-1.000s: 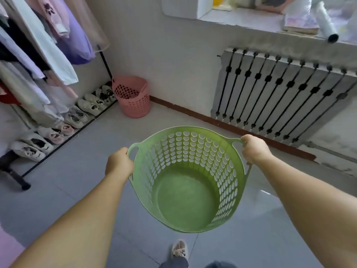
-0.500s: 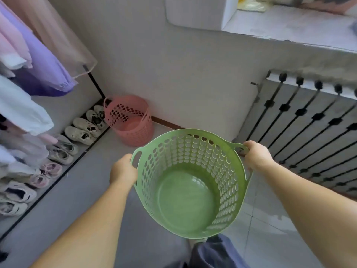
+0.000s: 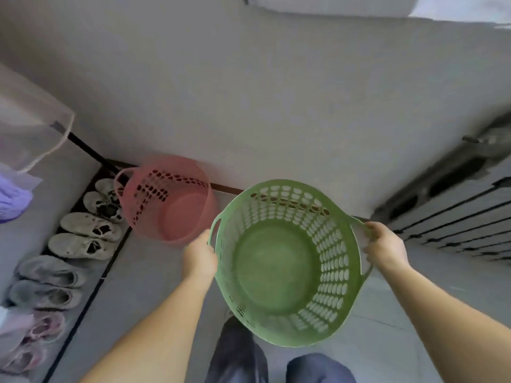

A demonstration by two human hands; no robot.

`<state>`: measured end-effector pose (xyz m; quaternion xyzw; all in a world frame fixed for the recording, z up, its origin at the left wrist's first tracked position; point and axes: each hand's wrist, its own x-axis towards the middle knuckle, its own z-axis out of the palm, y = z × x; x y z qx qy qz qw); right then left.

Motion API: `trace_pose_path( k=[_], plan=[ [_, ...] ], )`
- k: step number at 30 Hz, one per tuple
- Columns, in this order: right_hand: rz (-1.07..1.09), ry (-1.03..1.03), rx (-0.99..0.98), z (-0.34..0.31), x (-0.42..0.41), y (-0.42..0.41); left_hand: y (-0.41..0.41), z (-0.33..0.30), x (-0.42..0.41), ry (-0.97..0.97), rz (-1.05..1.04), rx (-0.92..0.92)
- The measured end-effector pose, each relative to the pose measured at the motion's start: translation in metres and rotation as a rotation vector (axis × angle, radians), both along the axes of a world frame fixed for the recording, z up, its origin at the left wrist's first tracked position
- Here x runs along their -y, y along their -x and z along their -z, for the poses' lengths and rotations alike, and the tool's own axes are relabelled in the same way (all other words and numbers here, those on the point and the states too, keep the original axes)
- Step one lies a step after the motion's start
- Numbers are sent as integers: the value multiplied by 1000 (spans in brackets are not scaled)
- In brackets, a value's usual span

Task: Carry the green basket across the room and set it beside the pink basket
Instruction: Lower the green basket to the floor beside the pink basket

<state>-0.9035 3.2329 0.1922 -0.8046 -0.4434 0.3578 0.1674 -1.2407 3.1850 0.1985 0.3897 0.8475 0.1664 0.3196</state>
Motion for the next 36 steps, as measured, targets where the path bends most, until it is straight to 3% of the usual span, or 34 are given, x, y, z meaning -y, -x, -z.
trace_pose_path(
  k=[8, 12, 18, 27, 36],
  plan=[
    [243, 106, -94, 102, -66, 54, 58, 97, -99, 58, 70, -74],
    [391, 112, -266, 156, -95, 79, 60, 148, -134, 52, -14, -79],
    [516, 71, -336, 217, -114, 102, 64, 204, -173, 63, -131, -76],
    [564, 18, -327, 243, -134, 95, 86, 232, -194, 33, -186, -163],
    [533, 10, -177, 248, -140, 97, 90, 237, -196, 82, -181, -193]
  ],
)
